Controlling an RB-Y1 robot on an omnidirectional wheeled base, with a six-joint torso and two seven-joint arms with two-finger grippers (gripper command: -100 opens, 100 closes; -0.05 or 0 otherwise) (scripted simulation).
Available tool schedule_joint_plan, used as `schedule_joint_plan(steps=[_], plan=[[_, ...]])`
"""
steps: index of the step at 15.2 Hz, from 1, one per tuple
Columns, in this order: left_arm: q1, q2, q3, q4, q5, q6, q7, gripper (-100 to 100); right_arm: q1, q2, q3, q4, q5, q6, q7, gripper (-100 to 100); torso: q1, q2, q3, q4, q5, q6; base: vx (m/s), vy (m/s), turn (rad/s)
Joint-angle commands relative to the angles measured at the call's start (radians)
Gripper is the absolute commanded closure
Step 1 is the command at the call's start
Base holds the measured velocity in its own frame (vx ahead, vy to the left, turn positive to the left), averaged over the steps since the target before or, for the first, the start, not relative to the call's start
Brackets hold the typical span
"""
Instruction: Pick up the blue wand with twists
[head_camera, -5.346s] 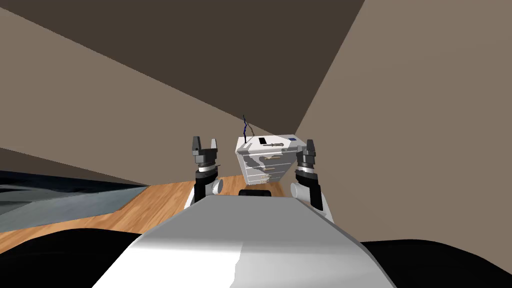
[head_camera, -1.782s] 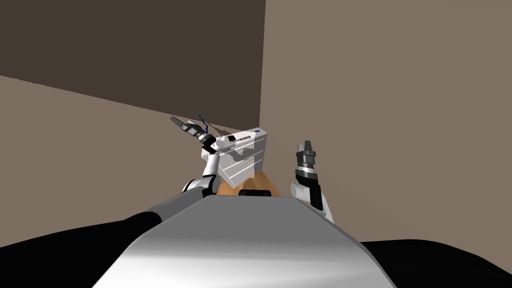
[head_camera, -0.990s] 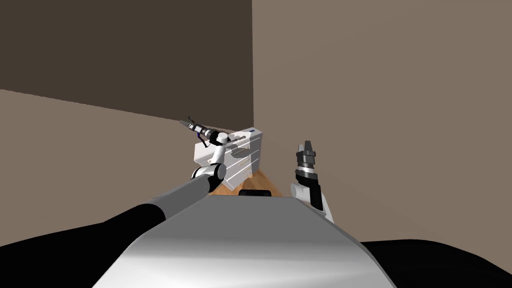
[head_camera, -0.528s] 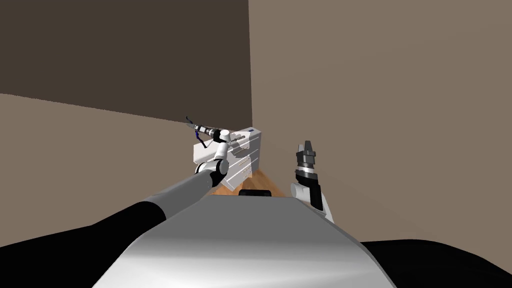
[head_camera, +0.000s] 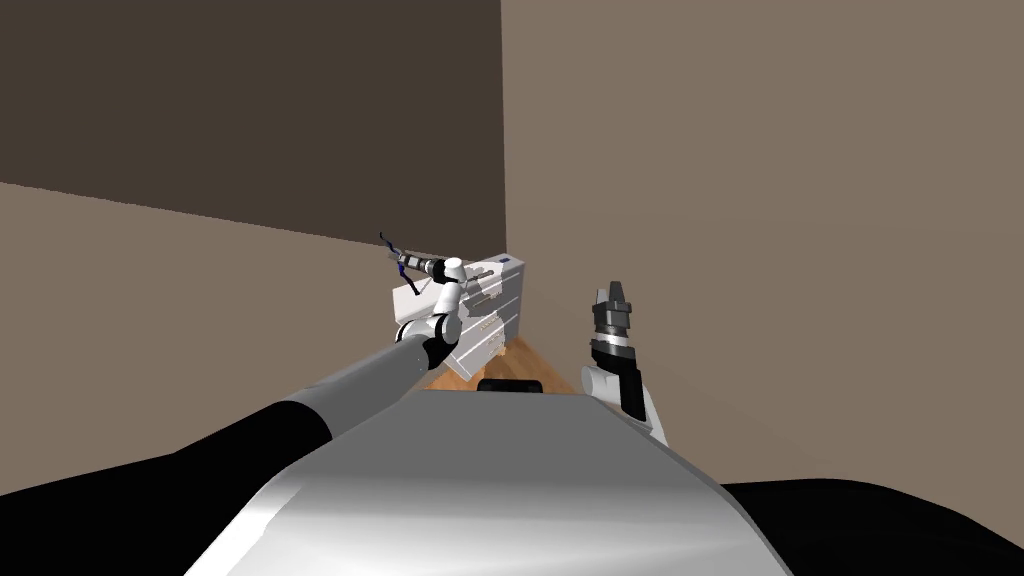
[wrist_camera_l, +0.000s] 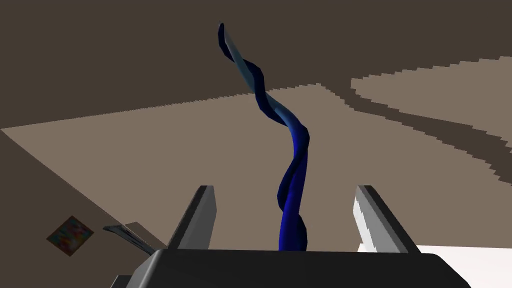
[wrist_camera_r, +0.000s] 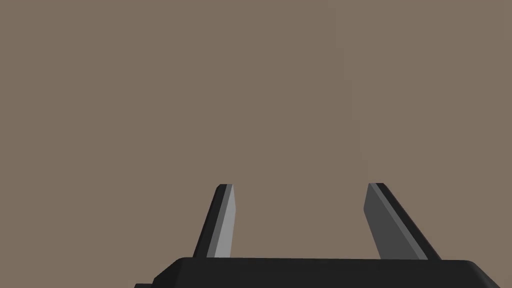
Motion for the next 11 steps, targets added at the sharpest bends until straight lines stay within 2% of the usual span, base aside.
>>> schedule_joint_plan(steps=[1, 5, 6, 11], plan=[[0.000, 0.000, 0.000, 0.000, 0.000, 0.000, 0.000, 100, 0.000, 0.000, 0.000, 0.000, 0.000, 0.000, 0.000, 0, 0.000, 0.000, 0.000, 0.000, 0.000, 0.000, 0.000, 0.000, 0.000], [0.000, -0.002, 0.000, 0.001, 0.001, 0.001, 0.000, 100, 0.000, 0.000, 0.000, 0.000, 0.000, 0.000, 0.000, 0, -0.001, 0.002, 0.002, 0.001, -0.001, -0.002, 0.000, 0.000, -0.008], [-0.019, 0.022, 0.000, -0.005, 0.013, -0.005, -0.028, -100, 0.000, 0.000, 0.000, 0.000, 0.000, 0.000, 0.000, 0, -0.001, 0.002, 0.002, 0.001, -0.001, -0.002, -0.029, 0.019, -0.002], [-0.055, 0.014, -0.001, -0.014, 0.036, -0.013, -0.084, -100, 0.000, 0.000, 0.000, 0.000, 0.000, 0.000, 0.000, 0, 0.003, 0.009, 0.006, 0.003, 0.000, -0.002, -0.089, 0.052, -0.004]])
